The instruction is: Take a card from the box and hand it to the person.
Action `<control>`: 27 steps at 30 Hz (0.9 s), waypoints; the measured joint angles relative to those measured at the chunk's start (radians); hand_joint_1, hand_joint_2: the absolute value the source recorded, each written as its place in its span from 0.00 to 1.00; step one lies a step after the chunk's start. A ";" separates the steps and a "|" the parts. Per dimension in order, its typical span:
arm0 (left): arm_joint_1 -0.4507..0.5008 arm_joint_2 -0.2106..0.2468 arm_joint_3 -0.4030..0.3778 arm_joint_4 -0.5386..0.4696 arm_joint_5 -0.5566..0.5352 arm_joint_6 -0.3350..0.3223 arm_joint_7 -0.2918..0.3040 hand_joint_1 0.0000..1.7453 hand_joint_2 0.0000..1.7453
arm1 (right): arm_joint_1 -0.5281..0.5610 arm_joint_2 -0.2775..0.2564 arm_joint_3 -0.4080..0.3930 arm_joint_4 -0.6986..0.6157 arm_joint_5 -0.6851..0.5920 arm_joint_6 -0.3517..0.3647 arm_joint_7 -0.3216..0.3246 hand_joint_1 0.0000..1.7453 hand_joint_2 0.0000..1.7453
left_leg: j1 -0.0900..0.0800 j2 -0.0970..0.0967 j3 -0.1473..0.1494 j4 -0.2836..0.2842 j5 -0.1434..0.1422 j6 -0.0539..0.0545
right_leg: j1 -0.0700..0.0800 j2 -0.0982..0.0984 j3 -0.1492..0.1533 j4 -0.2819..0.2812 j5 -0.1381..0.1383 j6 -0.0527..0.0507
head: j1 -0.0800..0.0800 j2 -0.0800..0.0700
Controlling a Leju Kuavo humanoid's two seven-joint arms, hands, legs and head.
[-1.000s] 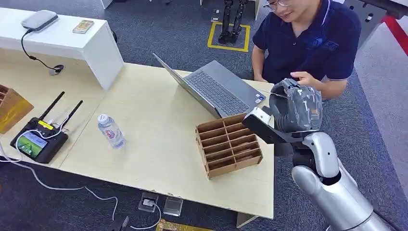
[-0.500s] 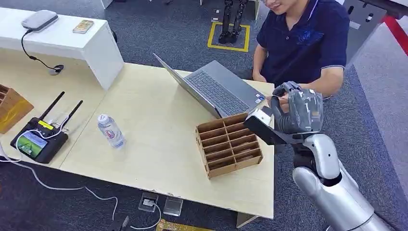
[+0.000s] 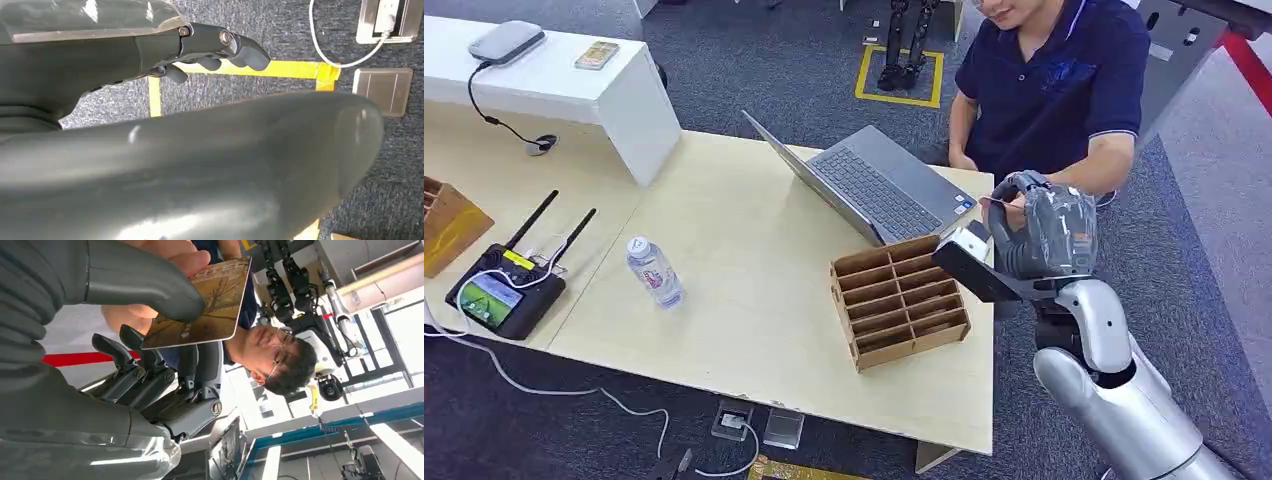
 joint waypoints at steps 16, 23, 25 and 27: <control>0.000 0.000 0.001 0.000 0.008 0.011 -0.003 0.00 0.00 | 0.022 -0.006 -0.014 -0.002 -0.017 -0.020 0.004 0.00 1.00 | 0.000 0.000 0.000 0.000 0.000 0.000 | 0.000 0.000 0.000 0.000 0.000 0.000 | 0.000 0.000; 0.001 0.000 0.002 0.000 0.014 0.009 -0.010 0.00 0.00 | 0.136 -0.028 -0.054 -0.020 0.004 -0.053 0.017 0.00 1.00 | 0.000 0.000 0.000 0.000 0.000 0.000 | 0.000 0.000 0.000 0.000 0.000 0.000 | 0.000 0.000; 0.001 0.000 0.002 0.000 0.014 0.003 -0.019 0.00 0.00 | 0.152 -0.029 -0.069 -0.027 0.012 -0.046 0.016 0.00 1.00 | 0.000 0.000 0.000 0.000 0.000 0.000 | 0.000 0.000 0.000 0.000 0.000 0.000 | 0.000 0.000; 0.001 0.000 0.002 0.000 0.014 0.003 -0.021 0.00 0.00 | 0.158 -0.029 -0.074 -0.032 0.019 -0.042 0.016 0.00 1.00 | 0.000 0.000 0.000 0.000 0.000 0.000 | 0.000 0.000 0.000 0.000 0.000 0.000 | -0.001 0.000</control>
